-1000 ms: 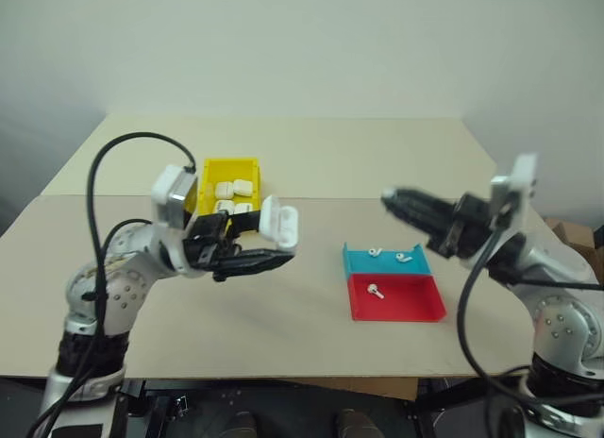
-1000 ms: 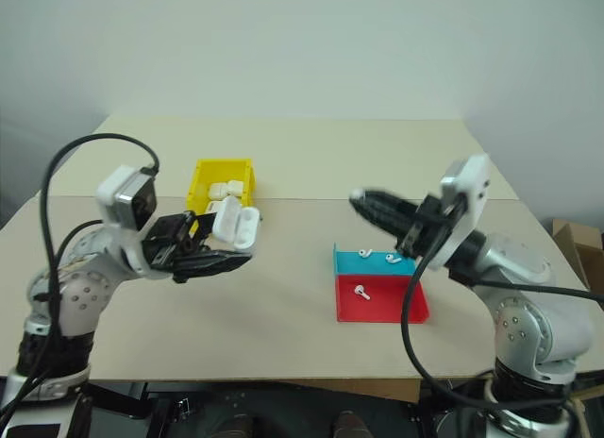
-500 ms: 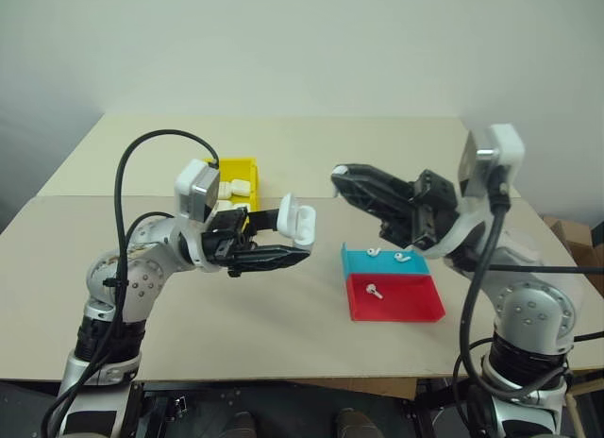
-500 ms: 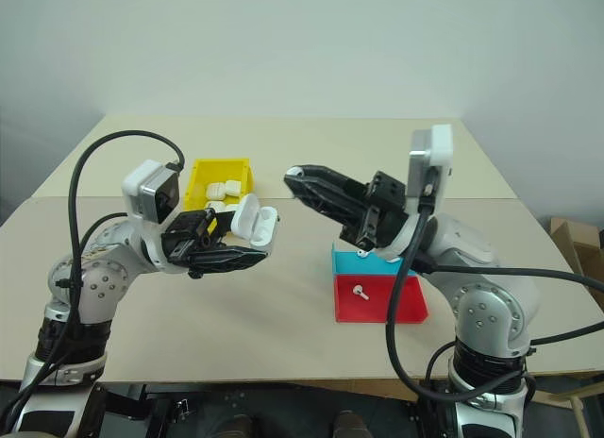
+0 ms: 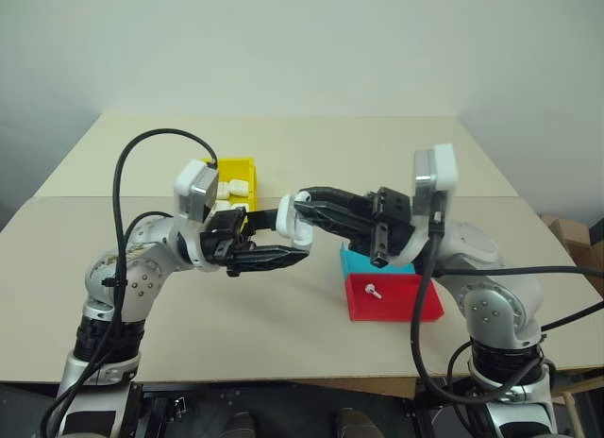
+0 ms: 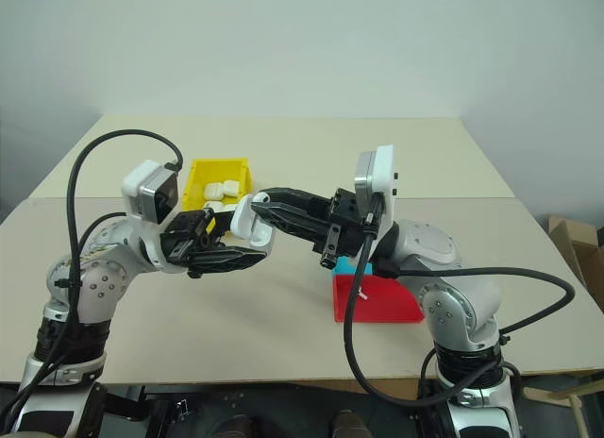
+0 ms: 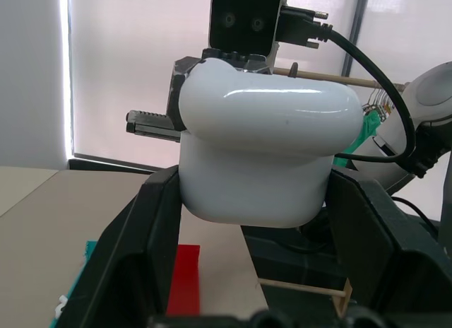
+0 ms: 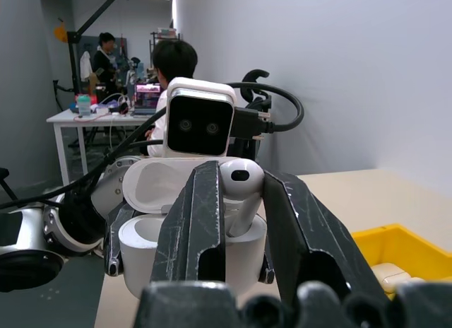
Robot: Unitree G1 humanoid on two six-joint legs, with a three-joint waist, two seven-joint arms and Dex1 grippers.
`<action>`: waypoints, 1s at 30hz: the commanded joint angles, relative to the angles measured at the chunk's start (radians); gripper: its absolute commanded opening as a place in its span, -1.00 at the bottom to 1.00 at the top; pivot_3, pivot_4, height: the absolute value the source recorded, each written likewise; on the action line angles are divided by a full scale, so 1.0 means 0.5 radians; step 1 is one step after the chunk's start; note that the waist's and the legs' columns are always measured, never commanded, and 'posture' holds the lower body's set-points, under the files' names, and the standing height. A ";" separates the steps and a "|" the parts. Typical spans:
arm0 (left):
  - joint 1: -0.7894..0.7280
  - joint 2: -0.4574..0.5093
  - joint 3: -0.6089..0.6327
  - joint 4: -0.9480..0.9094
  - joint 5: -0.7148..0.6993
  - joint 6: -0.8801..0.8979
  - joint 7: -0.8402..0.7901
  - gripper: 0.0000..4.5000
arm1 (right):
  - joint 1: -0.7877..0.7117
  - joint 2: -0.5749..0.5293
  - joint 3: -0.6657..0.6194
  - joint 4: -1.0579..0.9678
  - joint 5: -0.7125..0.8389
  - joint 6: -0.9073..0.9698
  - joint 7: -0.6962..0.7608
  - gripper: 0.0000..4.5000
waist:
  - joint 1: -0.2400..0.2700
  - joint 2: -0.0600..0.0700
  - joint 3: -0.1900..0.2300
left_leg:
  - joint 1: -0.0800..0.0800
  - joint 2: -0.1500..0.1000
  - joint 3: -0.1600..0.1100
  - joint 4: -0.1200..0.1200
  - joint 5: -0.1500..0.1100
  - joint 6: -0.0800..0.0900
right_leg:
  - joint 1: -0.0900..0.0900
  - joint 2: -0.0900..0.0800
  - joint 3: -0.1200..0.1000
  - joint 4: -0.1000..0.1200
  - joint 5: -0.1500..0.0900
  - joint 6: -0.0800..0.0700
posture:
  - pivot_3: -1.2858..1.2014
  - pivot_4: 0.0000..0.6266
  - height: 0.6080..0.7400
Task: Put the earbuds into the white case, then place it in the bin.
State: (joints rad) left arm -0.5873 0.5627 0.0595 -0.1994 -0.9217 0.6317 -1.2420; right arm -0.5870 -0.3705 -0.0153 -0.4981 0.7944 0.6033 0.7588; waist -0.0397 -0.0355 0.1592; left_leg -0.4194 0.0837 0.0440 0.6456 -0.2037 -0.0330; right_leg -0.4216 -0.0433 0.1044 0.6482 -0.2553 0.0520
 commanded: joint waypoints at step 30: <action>0.080 0.010 0.113 -0.080 0.039 -0.150 -0.018 0.25 | -0.318 -1.009 0.041 0.675 -0.473 -0.320 0.870 0.17 | 0.015 0.000 0.000 | -0.001 0.000 0.000 0.000 0.000 0.000 | 0.000 -0.001 -0.001 -0.002 0.000 0.000 | 0.03 -0.52 1.00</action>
State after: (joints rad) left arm -0.5473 0.5639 0.0942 -0.2044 -0.9009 0.5777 -1.2493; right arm -0.7218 -0.8485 -0.0426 -0.2142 0.6468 0.5163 1.1167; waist -0.0324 -0.0354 0.1593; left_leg -0.4195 0.0836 0.0441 0.6457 -0.2037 -0.0329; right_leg -0.4214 -0.0437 0.1037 0.6469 -0.2554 0.0518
